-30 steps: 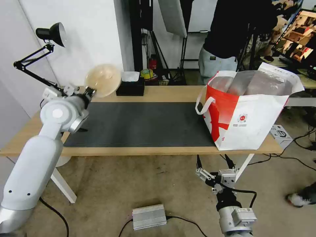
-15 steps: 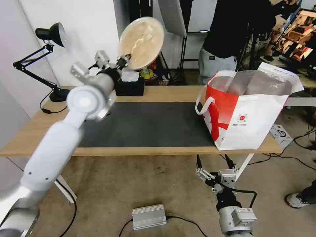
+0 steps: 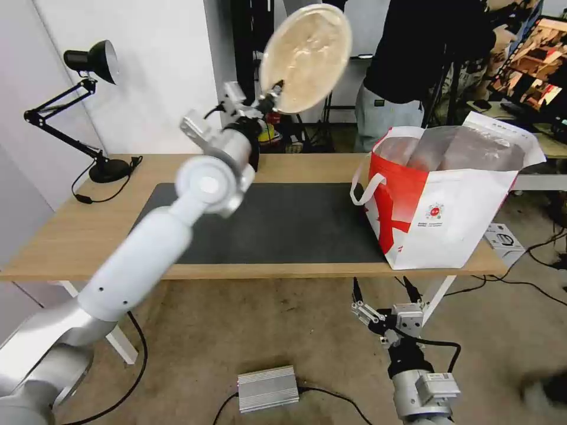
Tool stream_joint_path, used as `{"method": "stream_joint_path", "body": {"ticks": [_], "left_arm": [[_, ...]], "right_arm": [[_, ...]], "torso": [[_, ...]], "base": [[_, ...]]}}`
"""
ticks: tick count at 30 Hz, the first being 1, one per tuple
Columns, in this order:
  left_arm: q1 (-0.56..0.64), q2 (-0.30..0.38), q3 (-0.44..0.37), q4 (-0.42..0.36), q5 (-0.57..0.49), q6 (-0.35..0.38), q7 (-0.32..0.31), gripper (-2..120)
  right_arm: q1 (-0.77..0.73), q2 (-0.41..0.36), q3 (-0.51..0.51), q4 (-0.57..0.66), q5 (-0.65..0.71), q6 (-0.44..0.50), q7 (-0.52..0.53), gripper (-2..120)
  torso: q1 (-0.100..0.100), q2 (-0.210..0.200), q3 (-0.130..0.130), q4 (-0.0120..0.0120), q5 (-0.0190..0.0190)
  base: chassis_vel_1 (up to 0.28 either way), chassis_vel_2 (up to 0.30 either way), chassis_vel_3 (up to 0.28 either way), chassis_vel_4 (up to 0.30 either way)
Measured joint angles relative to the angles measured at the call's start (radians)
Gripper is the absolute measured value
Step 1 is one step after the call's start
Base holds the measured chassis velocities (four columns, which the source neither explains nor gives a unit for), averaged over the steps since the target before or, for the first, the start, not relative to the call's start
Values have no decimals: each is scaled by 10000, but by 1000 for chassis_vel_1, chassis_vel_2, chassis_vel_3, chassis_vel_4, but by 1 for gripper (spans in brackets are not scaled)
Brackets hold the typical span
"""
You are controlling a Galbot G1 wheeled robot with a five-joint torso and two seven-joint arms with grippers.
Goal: Pick up the trash from the table and place it into the takeout bag.
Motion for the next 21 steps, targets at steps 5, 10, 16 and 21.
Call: {"method": "stream_joint_path", "body": {"ticks": [5, 10, 16, 21], "left_arm": [[-458, -615, 512, 865, -18, -22, 74, 3], [-790, -1333, 707, 1805, 15, -63, 141, 3], [-994, -1951, 1243, 2807, 174, -113, 309, 3], [-1100, -2341, 1537, 3463, 221, -161, 568, 3]], "right_arm": [[0, 0, 0, 0, 0, 0, 0, 100], [0, 0, 0, 0, 0, 0, 0, 100], [0, 0, 0, 0, 0, 0, 0, 100], [0, 0, 0, 0, 0, 0, 0, 100]], "torso": [[1, 0, 1, 1, 0], [0, 0, 0, -1, 1], [1, 0, 0, 1, 0], [1, 0, 0, -1, 1]], "base": [[0, 0, 0, 0], [0, 0, 0, 0], [0, 0, 0, 0], [0, 0, 0, 0]]}}
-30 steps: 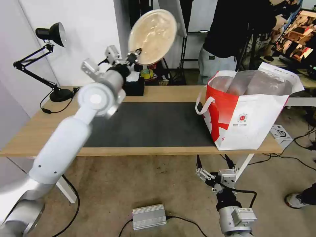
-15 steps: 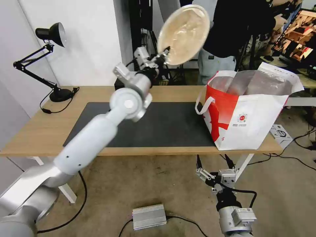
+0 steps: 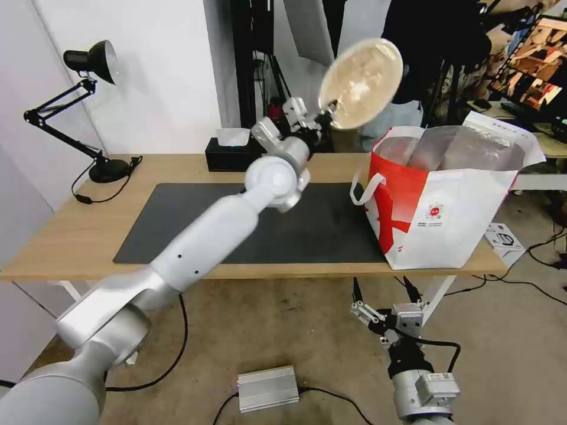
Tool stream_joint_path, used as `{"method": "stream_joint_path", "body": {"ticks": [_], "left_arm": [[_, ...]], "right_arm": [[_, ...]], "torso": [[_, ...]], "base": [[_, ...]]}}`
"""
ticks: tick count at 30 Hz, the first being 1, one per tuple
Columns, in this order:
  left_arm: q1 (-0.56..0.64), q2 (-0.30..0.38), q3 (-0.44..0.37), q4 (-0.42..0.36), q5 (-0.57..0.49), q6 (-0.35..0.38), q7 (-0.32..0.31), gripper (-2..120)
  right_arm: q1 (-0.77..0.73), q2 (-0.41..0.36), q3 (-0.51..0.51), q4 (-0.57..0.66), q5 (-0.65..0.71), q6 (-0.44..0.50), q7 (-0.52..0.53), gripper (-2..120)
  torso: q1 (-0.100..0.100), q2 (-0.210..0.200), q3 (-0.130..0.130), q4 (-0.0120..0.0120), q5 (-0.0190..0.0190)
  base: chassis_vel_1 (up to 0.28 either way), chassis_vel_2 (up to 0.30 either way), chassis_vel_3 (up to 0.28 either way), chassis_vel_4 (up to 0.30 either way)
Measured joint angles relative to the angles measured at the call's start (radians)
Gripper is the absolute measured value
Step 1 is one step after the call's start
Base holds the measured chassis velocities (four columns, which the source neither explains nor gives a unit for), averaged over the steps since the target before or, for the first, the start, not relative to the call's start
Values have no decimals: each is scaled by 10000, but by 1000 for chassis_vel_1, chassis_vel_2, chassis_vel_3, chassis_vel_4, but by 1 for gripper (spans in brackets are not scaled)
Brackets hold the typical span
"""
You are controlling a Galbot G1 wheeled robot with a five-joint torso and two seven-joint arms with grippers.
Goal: Pick up the trash from the table and place it into the takeout bag.
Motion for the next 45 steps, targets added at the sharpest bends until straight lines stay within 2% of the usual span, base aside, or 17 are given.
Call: {"method": "stream_joint_path", "body": {"ticks": [4, 11, 21, 29, 45], "left_arm": [[-48, -308, 350, 618, 162, 4, 193, 3], [-88, -597, 731, 1182, 367, 150, 341, 3], [-735, -899, 1745, 2010, 312, 280, 561, 3], [-1318, -1462, 1743, 2517, 277, 299, 746, 3], [-1987, -1905, 1466, 2922, 320, 206, 1096, 3]], "right_arm": [[0, 0, 0, 0, 0, 0, 0, 100], [0, 0, 0, 0, 0, 0, 0, 100], [0, 0, -1, 0, 0, 0, 0, 100], [0, 0, 0, 0, 0, 0, 0, 100], [0, 0, 0, 0, 0, -1, 0, 100]], "torso": [[-1, 0, 0, 1, -1], [-1, 2, 0, 1, -2], [0, 1, 0, 2, -2], [0, 1, 0, 0, 0], [-1, 1, 0, 2, -2]], "base": [[0, 0, 0, 0], [0, 0, 0, 0], [0, 0, 0, 0], [0, 0, 0, 0], [0, 0, 0, 0]]}}
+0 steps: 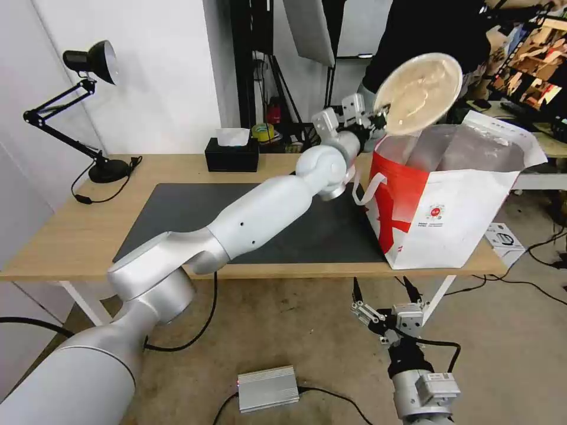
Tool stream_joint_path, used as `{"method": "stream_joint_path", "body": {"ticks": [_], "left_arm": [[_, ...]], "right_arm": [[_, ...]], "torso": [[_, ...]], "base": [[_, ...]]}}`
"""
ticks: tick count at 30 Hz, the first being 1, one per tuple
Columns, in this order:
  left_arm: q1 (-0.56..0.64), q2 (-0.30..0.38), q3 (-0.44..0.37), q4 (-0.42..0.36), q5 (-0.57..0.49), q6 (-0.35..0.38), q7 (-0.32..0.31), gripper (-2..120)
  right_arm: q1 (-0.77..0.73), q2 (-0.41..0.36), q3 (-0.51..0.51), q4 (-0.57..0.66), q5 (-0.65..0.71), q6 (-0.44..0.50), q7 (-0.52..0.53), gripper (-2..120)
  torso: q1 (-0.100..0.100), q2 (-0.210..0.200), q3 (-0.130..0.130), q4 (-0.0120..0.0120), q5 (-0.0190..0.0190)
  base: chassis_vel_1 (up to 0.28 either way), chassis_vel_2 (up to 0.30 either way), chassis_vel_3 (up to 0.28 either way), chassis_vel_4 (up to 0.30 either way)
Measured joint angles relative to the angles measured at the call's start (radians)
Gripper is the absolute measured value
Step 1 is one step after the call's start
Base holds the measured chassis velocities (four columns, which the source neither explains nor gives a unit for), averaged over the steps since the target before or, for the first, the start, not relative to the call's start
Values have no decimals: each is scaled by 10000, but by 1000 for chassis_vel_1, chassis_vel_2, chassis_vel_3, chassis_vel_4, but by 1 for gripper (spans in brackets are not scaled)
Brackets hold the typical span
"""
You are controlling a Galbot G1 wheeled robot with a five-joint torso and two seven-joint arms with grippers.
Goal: Pick up the trash from the table and place it into the takeout bag.
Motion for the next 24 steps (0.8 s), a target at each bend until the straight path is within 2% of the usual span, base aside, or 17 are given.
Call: {"method": "stream_joint_path", "body": {"ticks": [6, 19, 24], "left_arm": [[-47, -372, 105, 708, 281, -191, 433, 3], [143, -401, 1223, 1095, 230, 121, 1079, 3], [237, -398, 1413, 1171, 236, 175, 1214, 2]], "right_arm": [[0, 0, 0, 0, 0, 0, 0, 100], [0, 0, 0, 0, 0, 0, 0, 100], [0, 0, 0, 0, 0, 0, 0, 100]], "torso": [[0, 0, 0, -2, 0], [-1, 0, 0, 0, 0], [-1, 0, 0, -1, 0]], "base": [[0, 0, 0, 0], [0, 0, 0, 0], [0, 0, 0, 0]]}}
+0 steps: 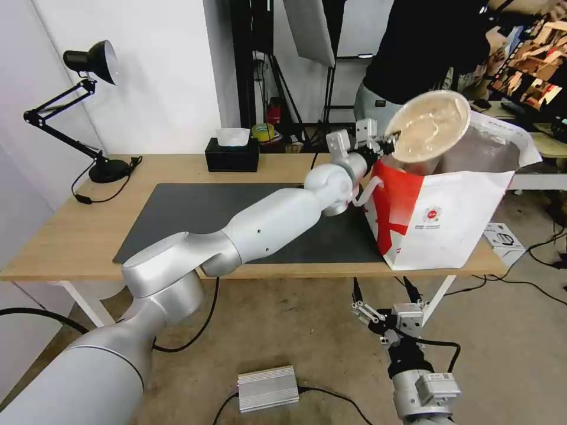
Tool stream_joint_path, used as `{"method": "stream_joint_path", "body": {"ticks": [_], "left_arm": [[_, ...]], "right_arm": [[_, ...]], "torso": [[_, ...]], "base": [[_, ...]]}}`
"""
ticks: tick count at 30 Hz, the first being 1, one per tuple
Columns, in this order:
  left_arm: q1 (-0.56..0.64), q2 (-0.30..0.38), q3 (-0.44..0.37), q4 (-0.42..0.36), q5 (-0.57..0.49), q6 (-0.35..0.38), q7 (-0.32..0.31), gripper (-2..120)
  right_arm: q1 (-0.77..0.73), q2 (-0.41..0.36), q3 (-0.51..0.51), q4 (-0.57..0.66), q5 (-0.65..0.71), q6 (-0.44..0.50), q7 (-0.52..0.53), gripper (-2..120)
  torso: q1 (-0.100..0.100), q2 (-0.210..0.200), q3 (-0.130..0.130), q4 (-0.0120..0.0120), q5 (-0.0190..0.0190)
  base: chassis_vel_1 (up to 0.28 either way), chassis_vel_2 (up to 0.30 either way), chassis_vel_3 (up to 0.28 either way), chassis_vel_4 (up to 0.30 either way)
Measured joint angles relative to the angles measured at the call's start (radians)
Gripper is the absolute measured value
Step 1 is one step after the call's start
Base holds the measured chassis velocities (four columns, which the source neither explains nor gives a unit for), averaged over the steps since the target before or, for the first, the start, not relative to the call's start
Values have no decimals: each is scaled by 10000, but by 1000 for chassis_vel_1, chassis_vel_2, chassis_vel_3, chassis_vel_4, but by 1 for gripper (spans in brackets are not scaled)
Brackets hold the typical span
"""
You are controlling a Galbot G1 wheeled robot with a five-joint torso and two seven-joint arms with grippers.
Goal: Pick up the trash from the table and place it into the takeout bag.
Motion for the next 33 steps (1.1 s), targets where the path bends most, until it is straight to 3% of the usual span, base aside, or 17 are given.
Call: {"method": "stream_joint_path", "body": {"ticks": [22, 33], "left_arm": [[174, 118, -27, -109, 459, -76, 118, 4], [80, 430, 11, -439, 530, -182, 318, 47]], "right_arm": [[0, 0, 0, 0, 0, 0, 0, 100], [0, 0, 0, 0, 0, 0, 0, 100]], "torso": [[0, 0, 0, 0, 0], [1, 0, 0, 1, -1]], "base": [[0, 0, 0, 0], [0, 0, 0, 0]]}}
